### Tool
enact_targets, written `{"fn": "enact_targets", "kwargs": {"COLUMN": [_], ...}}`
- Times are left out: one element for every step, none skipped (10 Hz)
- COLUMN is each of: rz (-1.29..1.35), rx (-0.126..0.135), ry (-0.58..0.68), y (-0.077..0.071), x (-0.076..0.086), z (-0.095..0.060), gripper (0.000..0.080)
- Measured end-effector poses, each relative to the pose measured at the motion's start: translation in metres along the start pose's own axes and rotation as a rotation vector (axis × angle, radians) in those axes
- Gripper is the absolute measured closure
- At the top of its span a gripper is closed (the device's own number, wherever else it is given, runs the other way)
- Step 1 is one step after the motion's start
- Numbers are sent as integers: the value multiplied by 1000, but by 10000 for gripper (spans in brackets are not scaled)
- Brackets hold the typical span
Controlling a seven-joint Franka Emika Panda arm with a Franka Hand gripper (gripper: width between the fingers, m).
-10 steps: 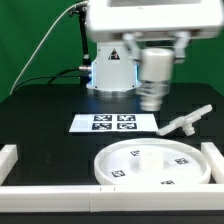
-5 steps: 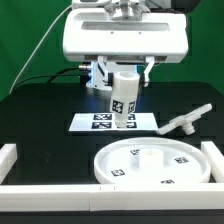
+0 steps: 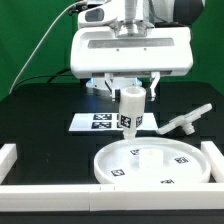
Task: Assemble round table
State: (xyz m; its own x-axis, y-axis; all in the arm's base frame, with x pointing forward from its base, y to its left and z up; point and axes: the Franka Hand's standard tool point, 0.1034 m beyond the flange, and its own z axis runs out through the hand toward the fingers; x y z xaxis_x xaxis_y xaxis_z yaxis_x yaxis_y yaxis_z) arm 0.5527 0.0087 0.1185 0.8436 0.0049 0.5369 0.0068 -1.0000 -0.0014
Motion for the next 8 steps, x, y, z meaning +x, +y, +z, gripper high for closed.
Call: {"fn": "enact_targets", "kwargs": {"rz": [0, 2, 0, 1, 4, 3, 4, 4], "rx": [5, 6, 10, 16, 23, 21, 20, 21], "ry": [-12, -12, -6, 5, 9, 5, 5, 4], "y": [2, 3, -1, -7, -15, -13, -13, -13], "x": [-2, 1, 5, 12, 15, 13, 13, 12], "z": [2, 2, 1, 1, 3, 4, 4, 4], "gripper": [392, 392, 392, 392, 392, 392, 392, 392]}}
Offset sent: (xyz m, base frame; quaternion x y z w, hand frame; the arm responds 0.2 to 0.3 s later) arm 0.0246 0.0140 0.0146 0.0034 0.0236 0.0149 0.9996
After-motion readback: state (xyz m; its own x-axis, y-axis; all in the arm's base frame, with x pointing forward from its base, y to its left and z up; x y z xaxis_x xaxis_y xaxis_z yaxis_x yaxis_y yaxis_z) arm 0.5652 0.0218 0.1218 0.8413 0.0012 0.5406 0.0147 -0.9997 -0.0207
